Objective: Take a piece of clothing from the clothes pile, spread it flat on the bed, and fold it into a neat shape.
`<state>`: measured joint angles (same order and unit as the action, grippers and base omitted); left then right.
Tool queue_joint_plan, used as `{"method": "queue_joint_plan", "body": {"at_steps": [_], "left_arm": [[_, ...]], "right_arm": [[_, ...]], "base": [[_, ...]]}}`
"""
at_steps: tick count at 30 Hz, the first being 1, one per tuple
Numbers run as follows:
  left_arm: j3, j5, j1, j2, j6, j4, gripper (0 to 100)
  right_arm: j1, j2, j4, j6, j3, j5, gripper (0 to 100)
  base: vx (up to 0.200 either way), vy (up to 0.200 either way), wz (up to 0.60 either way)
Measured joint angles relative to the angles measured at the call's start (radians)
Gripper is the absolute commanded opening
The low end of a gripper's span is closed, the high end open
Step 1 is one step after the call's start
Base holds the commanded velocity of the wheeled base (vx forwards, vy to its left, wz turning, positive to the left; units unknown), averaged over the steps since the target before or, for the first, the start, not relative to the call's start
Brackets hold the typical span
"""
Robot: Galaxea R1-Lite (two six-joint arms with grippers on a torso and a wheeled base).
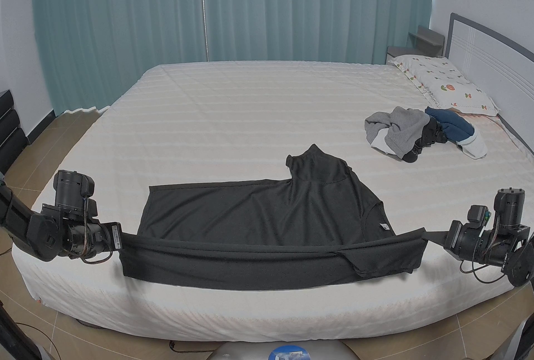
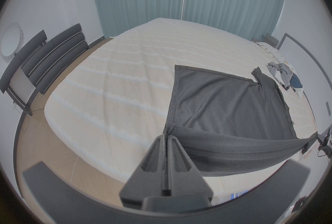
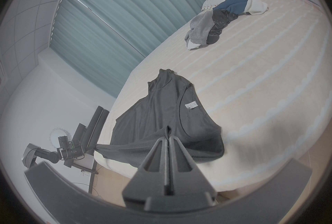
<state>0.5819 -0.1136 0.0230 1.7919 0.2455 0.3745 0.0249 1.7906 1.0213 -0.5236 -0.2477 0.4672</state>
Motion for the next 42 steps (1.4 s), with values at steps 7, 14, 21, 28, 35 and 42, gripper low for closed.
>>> {"method": "queue_joint_plan", "body": {"at_steps": [7, 14, 21, 28, 35, 42], "left_arm": [[0.034, -0.007, 0.007, 0.095, 0.079, 0.123, 0], [0.047, -0.031, 0.025, 0.19, 0.113, 0.188, 0], [0.087, -0.066, 0.039, 0.259, 0.17, 0.193, 0], [0.135, -0.072, 0.045, 0.306, 0.245, 0.193, 0], [0.151, -0.072, 0.047, 0.325, 0.259, 0.193, 100], [0.163, -0.072, 0.048, 0.336, 0.267, 0.192, 100]], "right_arm": [[-0.007, 0.103, 0.001, -0.001, -0.085, -0.006, 0], [-0.011, 0.192, 0.002, -0.003, -0.158, -0.008, 0], [-0.013, 0.262, 0.005, -0.005, -0.206, -0.006, 0], [-0.013, 0.324, 0.071, -0.008, -0.229, -0.023, 0], [-0.031, 0.379, 0.122, -0.013, -0.237, -0.048, 0], [-0.046, 0.411, 0.164, -0.016, -0.238, -0.049, 100]], "base": [[0.0, 0.0, 0.0], [0.0, 0.0, 0.0], [0.0, 0.0, 0.0], [0.0, 0.0, 0.0], [0.0, 0.0, 0.0], [0.0, 0.0, 0.0]]}}
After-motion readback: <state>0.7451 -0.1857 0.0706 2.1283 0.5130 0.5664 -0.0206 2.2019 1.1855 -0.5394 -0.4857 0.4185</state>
